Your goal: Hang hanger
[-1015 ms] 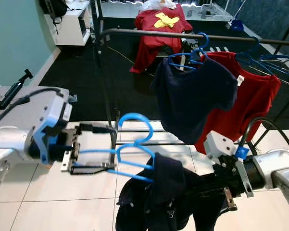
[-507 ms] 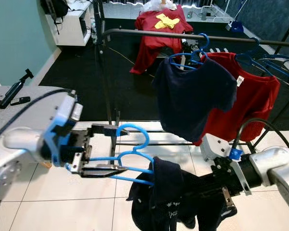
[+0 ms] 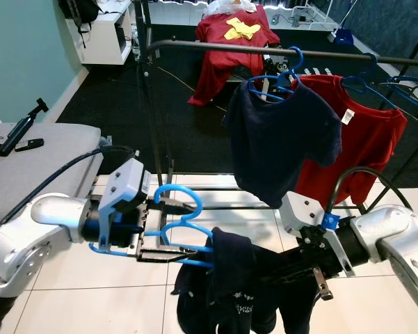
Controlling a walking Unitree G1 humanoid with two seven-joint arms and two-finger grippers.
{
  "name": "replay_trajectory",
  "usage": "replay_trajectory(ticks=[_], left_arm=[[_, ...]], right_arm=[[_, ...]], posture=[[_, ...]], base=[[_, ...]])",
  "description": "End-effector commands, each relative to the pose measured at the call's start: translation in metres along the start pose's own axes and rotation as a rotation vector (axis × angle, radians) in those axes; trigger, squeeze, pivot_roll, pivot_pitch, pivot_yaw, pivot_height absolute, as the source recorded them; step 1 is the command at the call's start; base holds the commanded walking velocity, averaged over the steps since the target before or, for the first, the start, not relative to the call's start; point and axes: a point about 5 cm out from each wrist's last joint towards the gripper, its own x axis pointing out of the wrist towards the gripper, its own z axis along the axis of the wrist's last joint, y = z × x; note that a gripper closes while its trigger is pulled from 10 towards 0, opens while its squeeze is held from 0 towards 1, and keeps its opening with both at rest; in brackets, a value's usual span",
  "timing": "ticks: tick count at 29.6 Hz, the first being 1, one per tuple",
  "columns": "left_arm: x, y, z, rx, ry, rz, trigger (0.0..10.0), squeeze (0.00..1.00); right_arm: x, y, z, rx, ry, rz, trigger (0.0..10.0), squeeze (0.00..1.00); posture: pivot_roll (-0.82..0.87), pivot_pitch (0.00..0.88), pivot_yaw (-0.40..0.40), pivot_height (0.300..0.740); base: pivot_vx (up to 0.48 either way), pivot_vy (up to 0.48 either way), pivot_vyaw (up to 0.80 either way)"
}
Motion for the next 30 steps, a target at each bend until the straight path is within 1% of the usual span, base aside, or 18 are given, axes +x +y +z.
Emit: replay_trajectory(ticks=[1, 8, 10, 11, 12, 15, 16, 17, 18, 19, 20, 23, 24, 25, 26, 28, 29, 30], left_arm=[[-0.001, 0.000, -0.005, 0.001, 0.046, -0.006, 0.0, 0.00], [-0.003, 0.000, -0.007, 0.006, 0.072, -0.013, 0.0, 0.00], [-0.010, -0.001, -0.010, 0.000, 0.105, -0.016, 0.0, 0.00], [-0.010, -0.001, -0.010, 0.000, 0.105, -0.016, 0.0, 0.00], [-0.014, -0.001, -0.012, -0.003, 0.116, -0.016, 0.0, 0.00], [-0.014, -0.001, -0.012, -0.003, 0.116, -0.016, 0.0, 0.00], [-0.017, -0.001, -0.012, -0.005, 0.120, -0.014, 0.0, 0.00], [-0.017, -0.001, -0.012, -0.005, 0.120, -0.014, 0.0, 0.00], [-0.017, -0.002, -0.011, -0.011, 0.097, -0.009, 0.0, 0.00], [-0.017, -0.002, -0.011, -0.011, 0.097, -0.009, 0.0, 0.00], [-0.016, -0.002, -0.008, -0.021, 0.058, -0.003, 0.0, 0.00], [-0.016, -0.002, -0.008, -0.021, 0.058, -0.003, 0.0, 0.00], [-0.013, -0.002, -0.005, -0.033, 0.013, 0.006, 0.0, 0.00], [-0.013, -0.002, -0.005, -0.033, 0.013, 0.006, 0.0, 0.00], [-0.006, 0.002, 0.001, -0.071, -0.100, 0.053, 0.0, 0.00], [-0.006, 0.002, 0.001, -0.071, -0.100, 0.053, 0.0, 0.00], [-0.004, 0.004, 0.003, -0.085, -0.135, 0.073, 0.0, 0.00], [-0.004, 0.004, 0.003, -0.085, -0.135, 0.073, 0.0, 0.00]], right_arm=[[0.000, 0.002, 0.011, -0.068, -0.019, 0.022, 0.0, 0.00], [-0.003, 0.002, 0.012, -0.077, -0.013, 0.020, 0.0, 0.00], [-0.006, 0.000, 0.013, -0.082, -0.004, 0.003, 0.0, 0.00], [-0.006, 0.000, 0.013, -0.082, -0.004, 0.003, 0.0, 0.00], [-0.008, -0.002, 0.013, -0.085, -0.002, -0.006, 0.0, 0.00], [-0.008, -0.002, 0.013, -0.085, -0.002, -0.006, 0.0, 0.00], [-0.010, -0.003, 0.014, -0.091, -0.003, -0.022, 0.0, 0.00], [-0.010, -0.003, 0.014, -0.091, -0.003, -0.022, 0.0, 0.00], [-0.010, -0.009, 0.015, -0.099, -0.012, -0.078, 10.0, 0.00], [-0.010, -0.009, 0.015, -0.099, -0.012, -0.078, 10.0, 0.00], [-0.010, -0.015, 0.016, -0.107, -0.030, -0.120, 10.0, 0.73], [-0.010, -0.015, 0.016, -0.107, -0.030, -0.120, 10.0, 0.73], [-0.010, -0.019, 0.019, -0.117, -0.050, -0.158, 10.0, 1.00], [-0.010, -0.019, 0.019, -0.117, -0.050, -0.158, 10.0, 1.00], [-0.015, -0.028, 0.025, -0.153, -0.093, -0.251, 10.0, 1.00], [-0.015, -0.028, 0.025, -0.153, -0.093, -0.251, 10.0, 1.00], [-0.018, -0.031, 0.028, -0.164, -0.112, -0.282, 10.0, 1.00], [-0.018, -0.031, 0.028, -0.164, -0.112, -0.282, 10.0, 1.00]], posture=[[0.04, 0.086, -0.049, 0.740], [0.04, 0.087, -0.045, 0.740], [0.04, 0.087, -0.043, 0.740], [0.04, 0.087, -0.043, 0.740], [0.04, 0.088, -0.044, 0.740], [0.04, 0.088, -0.044, 0.740], [0.04, 0.088, -0.044, 0.740], [0.04, 0.088, -0.044, 0.740], [0.04, 0.088, -0.045, 0.740], [0.04, 0.088, -0.045, 0.740], [0.04, 0.087, -0.045, 0.740], [0.04, 0.087, -0.045, 0.740], [0.04, 0.087, -0.045, 0.740], [0.04, 0.087, -0.045, 0.740], [0.03, 0.088, -0.045, 0.740], [0.03, 0.088, -0.045, 0.740], [0.03, 0.088, -0.045, 0.740], [0.03, 0.088, -0.045, 0.740]], base=[[0.000, 0.000, 0.00], [0.000, 0.000, 0.00], [0.000, 0.000, 0.00], [0.000, 0.000, 0.00], [0.000, 0.000, 0.00], [0.000, 0.000, 0.00], [0.000, 0.000, 0.00], [0.000, 0.000, 0.00], [0.000, 0.000, 0.00], [0.000, 0.000, 0.00], [0.000, 0.000, 0.00], [0.000, 0.000, 0.00], [0.000, 0.000, 0.00], [0.000, 0.000, 0.00], [0.000, 0.000, 0.00], [0.000, 0.000, 0.00], [0.000, 0.000, 0.00], [0.000, 0.000, 0.00]])
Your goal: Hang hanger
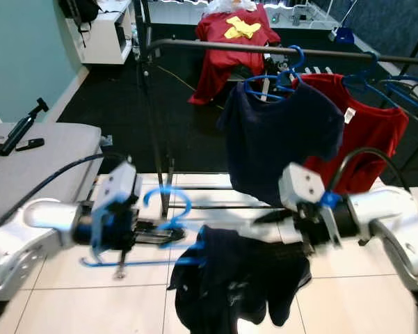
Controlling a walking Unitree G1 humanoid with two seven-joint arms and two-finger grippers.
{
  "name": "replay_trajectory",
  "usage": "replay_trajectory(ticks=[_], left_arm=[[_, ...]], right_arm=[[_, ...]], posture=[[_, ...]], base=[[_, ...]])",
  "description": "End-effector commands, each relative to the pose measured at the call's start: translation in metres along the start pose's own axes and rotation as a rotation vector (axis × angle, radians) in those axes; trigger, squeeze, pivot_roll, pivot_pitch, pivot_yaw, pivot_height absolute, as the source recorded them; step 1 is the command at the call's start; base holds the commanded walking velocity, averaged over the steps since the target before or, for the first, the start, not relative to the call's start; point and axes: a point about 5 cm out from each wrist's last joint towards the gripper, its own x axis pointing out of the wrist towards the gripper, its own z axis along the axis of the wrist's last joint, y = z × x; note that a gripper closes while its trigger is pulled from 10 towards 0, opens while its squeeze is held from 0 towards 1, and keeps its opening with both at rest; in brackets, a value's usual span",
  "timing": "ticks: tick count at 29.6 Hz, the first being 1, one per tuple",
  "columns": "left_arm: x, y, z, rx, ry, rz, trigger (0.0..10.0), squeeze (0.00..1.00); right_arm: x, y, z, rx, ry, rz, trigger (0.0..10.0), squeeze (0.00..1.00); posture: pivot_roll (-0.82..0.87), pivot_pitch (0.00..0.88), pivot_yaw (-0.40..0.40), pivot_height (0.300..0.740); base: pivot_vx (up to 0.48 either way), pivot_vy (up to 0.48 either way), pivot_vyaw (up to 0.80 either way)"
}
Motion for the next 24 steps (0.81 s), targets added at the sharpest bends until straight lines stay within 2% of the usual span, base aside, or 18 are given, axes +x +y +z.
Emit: replay_trajectory(ticks=[1, 4, 5, 8, 9, 10, 11, 12, 13, 15, 16, 17, 19, 20, 21, 22, 24], left_arm=[[-0.001, 0.004, 0.009, -0.002, -0.069, 0.025, 0.0, 0.00], [0.000, 0.005, 0.010, -0.010, -0.091, 0.039, 0.0, 0.00], [0.001, 0.009, 0.011, -0.021, -0.126, 0.083, 0.0, 0.00], [0.001, 0.009, 0.011, -0.021, -0.126, 0.083, 0.0, 0.00], [0.002, 0.017, 0.014, -0.044, -0.199, 0.180, 0.0, 0.00], [0.002, 0.017, 0.014, -0.044, -0.199, 0.180, 0.0, 0.00], [0.004, 0.025, 0.015, -0.068, -0.257, 0.283, 0.0, 0.00], [0.004, 0.025, 0.015, -0.068, -0.257, 0.283, 0.0, 0.00], [0.005, 0.030, 0.015, -0.091, -0.295, 0.366, 0.0, 0.00], [0.005, 0.030, 0.015, -0.091, -0.295, 0.366, 0.0, 0.00], [0.005, 0.034, 0.014, -0.096, -0.301, 0.419, 0.0, 0.00], [0.005, 0.034, 0.014, -0.096, -0.301, 0.419, 0.0, 0.00], [0.003, 0.042, 0.010, -0.070, -0.252, 0.499, 0.0, 0.00], [0.003, 0.042, 0.010, -0.070, -0.252, 0.499, 0.0, 0.00], [0.001, 0.049, 0.010, -0.055, -0.235, 0.557, 0.0, 0.00], [-0.001, 0.055, 0.013, -0.039, -0.224, 0.606, 0.0, 0.00], [-0.001, 0.055, 0.013, -0.039, -0.224, 0.606, 0.0, 0.00]], right_arm=[[-0.006, -0.007, 0.004, -0.013, -0.035, -0.070, 10.0, 1.00], [-0.008, -0.011, 0.007, -0.013, -0.061, -0.101, 10.0, 1.00], [-0.016, -0.019, 0.016, -0.011, -0.137, -0.168, 10.0, 1.00], [-0.016, -0.019, 0.016, -0.011, -0.137, -0.168, 10.0, 1.00], [-0.033, -0.027, 0.033, -0.010, -0.288, -0.285, 10.0, 1.00], [-0.033, -0.027, 0.033, -0.010, -0.288, -0.285, 10.0, 1.00], [-0.049, -0.030, 0.045, 0.004, -0.460, -0.397, 10.0, 1.00], [-0.049, -0.030, 0.045, 0.004, -0.460, -0.397, 10.0, 1.00], [-0.065, -0.032, 0.053, 0.028, -0.615, -0.499, 10.0, 1.00], [-0.065, -0.032, 0.053, 0.028, -0.615, -0.499, 10.0, 1.00], [-0.076, -0.032, 0.055, 0.054, -0.727, -0.573, 10.0, 1.00], [-0.076, -0.032, 0.055, 0.054, -0.727, -0.573, 10.0, 1.00], [-0.081, -0.028, 0.055, 0.124, -0.864, -0.627, 10.0, 1.00], [-0.081, -0.028, 0.055, 0.124, -0.864, -0.627, 10.0, 1.00], [-0.070, -0.021, 0.050, 0.130, -0.834, -0.602, 10.0, 0.00], [-0.059, -0.016, 0.043, 0.146, -0.787, -0.591, 10.0, 0.00], [-0.059, -0.016, 0.043, 0.146, -0.787, -0.591, 10.0, 0.00]], posture=[[0.03, 0.088, -0.045, 0.740], [0.03, 0.088, -0.045, 0.740], [0.03, 0.084, -0.048, 0.740], [0.03, 0.084, -0.048, 0.740], [0.03, 0.080, -0.048, 0.740], [0.03, 0.080, -0.048, 0.740], [0.03, 0.076, -0.045, 0.740], [0.03, 0.076, -0.045, 0.740], [0.02, 0.074, -0.043, 0.740], [0.02, 0.074, -0.043, 0.740], [0.02, 0.072, -0.042, 0.740], [0.02, 0.072, -0.042, 0.740], [0.02, 0.067, -0.044, 0.740], [0.02, 0.067, -0.044, 0.740], [0.02, 0.065, -0.044, 0.740], [0.02, 0.067, -0.042, 0.740], [0.02, 0.067, -0.042, 0.740]], base=[[0.000, 0.000, 0.00], [0.000, 0.000, 0.00], [0.000, 0.000, 0.00], [0.000, 0.000, 0.00], [0.000, 0.000, 0.00], [0.000, 0.000, 0.00], [0.000, 0.000, 0.00], [0.000, 0.000, 0.00], [0.000, 0.000, 0.00], [0.000, 0.000, 0.00], [0.000, 0.000, 0.00], [0.000, 0.000, 0.00], [0.000, 0.000, 0.00], [0.000, 0.000, 0.00], [0.000, 0.000, 0.00], [0.000, 0.000, 0.00], [0.000, 0.000, 0.00]])
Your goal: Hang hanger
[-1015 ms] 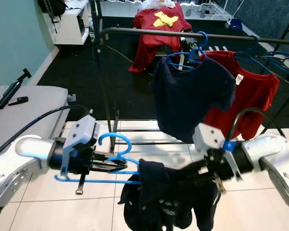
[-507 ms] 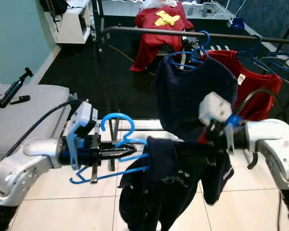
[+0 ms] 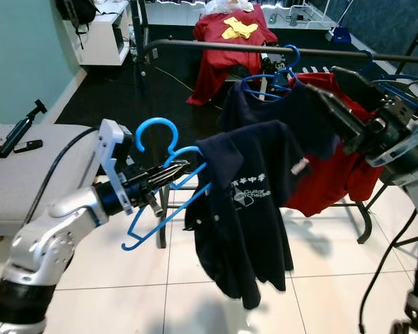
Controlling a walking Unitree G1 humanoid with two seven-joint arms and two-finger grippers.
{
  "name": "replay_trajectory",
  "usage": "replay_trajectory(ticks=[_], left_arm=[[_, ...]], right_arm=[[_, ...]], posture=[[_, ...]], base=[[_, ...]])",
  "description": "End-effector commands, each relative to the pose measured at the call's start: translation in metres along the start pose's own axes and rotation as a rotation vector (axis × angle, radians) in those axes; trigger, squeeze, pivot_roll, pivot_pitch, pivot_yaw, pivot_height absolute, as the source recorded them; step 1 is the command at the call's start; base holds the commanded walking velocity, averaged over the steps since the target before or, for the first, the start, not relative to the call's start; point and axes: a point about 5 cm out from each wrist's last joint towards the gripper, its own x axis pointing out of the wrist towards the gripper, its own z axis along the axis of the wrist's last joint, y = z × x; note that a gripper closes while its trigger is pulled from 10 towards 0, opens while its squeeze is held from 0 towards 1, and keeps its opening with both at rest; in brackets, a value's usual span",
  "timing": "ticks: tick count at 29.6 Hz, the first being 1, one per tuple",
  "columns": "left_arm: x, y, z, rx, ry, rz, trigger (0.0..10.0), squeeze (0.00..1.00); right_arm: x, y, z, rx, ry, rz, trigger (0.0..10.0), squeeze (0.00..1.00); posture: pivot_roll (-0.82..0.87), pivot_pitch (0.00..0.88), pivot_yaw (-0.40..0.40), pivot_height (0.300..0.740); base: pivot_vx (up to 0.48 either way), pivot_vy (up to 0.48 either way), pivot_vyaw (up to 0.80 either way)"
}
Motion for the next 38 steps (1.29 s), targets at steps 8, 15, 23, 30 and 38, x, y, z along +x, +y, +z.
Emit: replay_trajectory(ticks=[8, 15, 23, 30, 38], left_arm=[[0.020, -0.002, 0.032, 0.072, -0.107, 0.097, 3.0, 0.00], [0.030, -0.020, 0.038, 0.032, -0.146, 0.036, 9.8, 0.00], [0.034, -0.033, 0.041, 0.022, -0.154, -0.012, 10.0, 0.00], [0.038, -0.037, 0.042, 0.015, -0.158, 0.000, 10.0, 0.00], [0.040, -0.040, 0.045, 0.010, -0.174, -0.003, 10.0, 0.00]], right_arm=[[0.002, 0.012, -0.073, 0.040, 0.260, -0.138, 10.0, 0.00], [0.019, 0.007, -0.082, 0.073, 0.215, -0.203, 10.0, 0.00], [0.033, 0.011, -0.080, 0.080, 0.182, -0.142, 10.0, 0.00], [0.048, 0.024, -0.091, 0.030, 0.264, -0.049, 10.0, 0.00], [0.051, 0.017, -0.099, -0.027, 0.327, -0.122, 0.0, 0.00]], posture=[[0.02, 0.076, -0.045, 0.740], [0.04, 0.085, -0.042, 0.740], [0.05, 0.090, -0.049, 0.740], [0.05, 0.091, -0.050, 0.740], [0.04, 0.093, -0.052, 0.740]], base=[[0.000, 0.000, 0.00], [0.000, 0.000, 0.00], [0.000, 0.000, 0.00], [0.000, 0.000, 0.00], [0.000, 0.000, 0.00]])
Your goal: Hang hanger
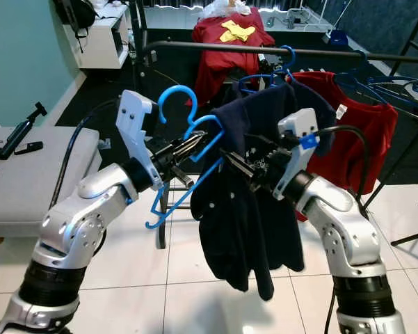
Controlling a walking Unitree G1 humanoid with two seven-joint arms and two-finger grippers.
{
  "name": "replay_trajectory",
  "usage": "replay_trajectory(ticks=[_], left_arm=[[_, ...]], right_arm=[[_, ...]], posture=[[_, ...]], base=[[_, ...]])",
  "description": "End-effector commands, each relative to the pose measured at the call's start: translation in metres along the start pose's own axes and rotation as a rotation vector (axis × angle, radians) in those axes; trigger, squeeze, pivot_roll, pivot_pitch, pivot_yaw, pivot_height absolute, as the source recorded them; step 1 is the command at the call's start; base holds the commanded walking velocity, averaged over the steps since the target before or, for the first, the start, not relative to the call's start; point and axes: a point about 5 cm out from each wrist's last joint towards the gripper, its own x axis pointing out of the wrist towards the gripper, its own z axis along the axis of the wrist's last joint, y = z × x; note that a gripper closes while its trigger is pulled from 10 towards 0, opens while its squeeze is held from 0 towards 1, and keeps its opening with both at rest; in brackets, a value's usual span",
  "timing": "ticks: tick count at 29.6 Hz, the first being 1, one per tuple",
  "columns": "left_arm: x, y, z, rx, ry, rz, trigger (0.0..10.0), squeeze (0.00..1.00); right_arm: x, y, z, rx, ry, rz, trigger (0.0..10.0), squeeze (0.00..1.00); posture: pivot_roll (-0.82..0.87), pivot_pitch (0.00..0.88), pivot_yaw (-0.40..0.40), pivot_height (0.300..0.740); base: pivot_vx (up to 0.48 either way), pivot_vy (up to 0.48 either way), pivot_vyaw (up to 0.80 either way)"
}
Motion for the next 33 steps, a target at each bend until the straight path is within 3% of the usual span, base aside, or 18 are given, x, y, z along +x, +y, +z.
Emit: replay_trajectory(ticks=[1, 15, 20, 22, 24, 26, 27, 30, 32, 33], left_arm=[[0.004, -0.008, 0.016, 0.017, -0.067, -0.038, 10.0, 0.00], [-0.001, -0.004, 0.017, 0.030, -0.052, -0.024, 10.0, 0.00], [-0.004, -0.002, 0.007, 0.054, -0.004, -0.026, 10.0, 0.00], [-0.008, 0.001, -0.005, 0.131, 0.063, -0.019, 10.0, 0.00], [-0.019, 0.014, -0.022, 0.255, 0.173, -0.005, 10.0, 0.00], [-0.019, 0.014, -0.022, 0.255, 0.173, -0.005, 10.0, 0.00], [-0.033, 0.027, -0.031, 0.335, 0.249, -0.006, 10.0, 0.00], [-0.037, 0.032, -0.031, 0.350, 0.265, -0.009, 10.0, 0.00], [-0.045, 0.033, -0.028, 0.360, 0.270, -0.072, 10.0, 0.00], [-0.057, 0.028, -0.021, 0.372, 0.264, -0.220, 10.0, 0.00]], right_arm=[[0.000, -0.006, 0.001, -0.017, 0.003, -0.038, 0.0, 0.00], [-0.002, -0.017, 0.013, -0.039, -0.053, -0.099, 0.0, 0.00], [-0.002, -0.019, 0.025, -0.007, -0.129, -0.103, 0.0, 0.00], [-0.003, -0.019, 0.037, 0.022, -0.197, -0.090, 0.0, 0.00], [-0.008, -0.026, 0.053, 0.047, -0.269, -0.112, 0.0, 0.00], [-0.008, -0.026, 0.053, 0.047, -0.269, -0.112, 0.0, 0.00], [-0.014, -0.037, 0.062, 0.050, -0.302, -0.159, 0.0, 0.00], [-0.017, -0.041, 0.064, 0.047, -0.307, -0.180, 0.0, 0.00], [-0.021, -0.050, 0.060, 0.036, -0.278, -0.232, 0.0, 0.00], [-0.027, -0.064, 0.050, 0.041, -0.214, -0.323, 0.0, 0.00]], posture=[[0.04, 0.093, -0.052, 0.740], [0.04, 0.090, -0.051, 0.740], [0.04, 0.090, -0.049, 0.740], [0.04, 0.091, -0.048, 0.740], [0.04, 0.093, -0.048, 0.740], [0.04, 0.093, -0.048, 0.740], [0.04, 0.093, -0.051, 0.740], [0.04, 0.093, -0.051, 0.740], [0.05, 0.091, -0.054, 0.740], [0.05, 0.090, -0.056, 0.740]], base=[[0.000, 0.000, 0.00], [0.000, 0.000, 0.00], [0.000, 0.000, 0.00], [0.000, 0.000, 0.00], [0.000, 0.000, 0.00], [0.000, 0.000, 0.00], [0.000, 0.000, 0.00], [0.000, 0.000, 0.00], [0.000, 0.000, 0.00], [0.000, 0.000, 0.00]])
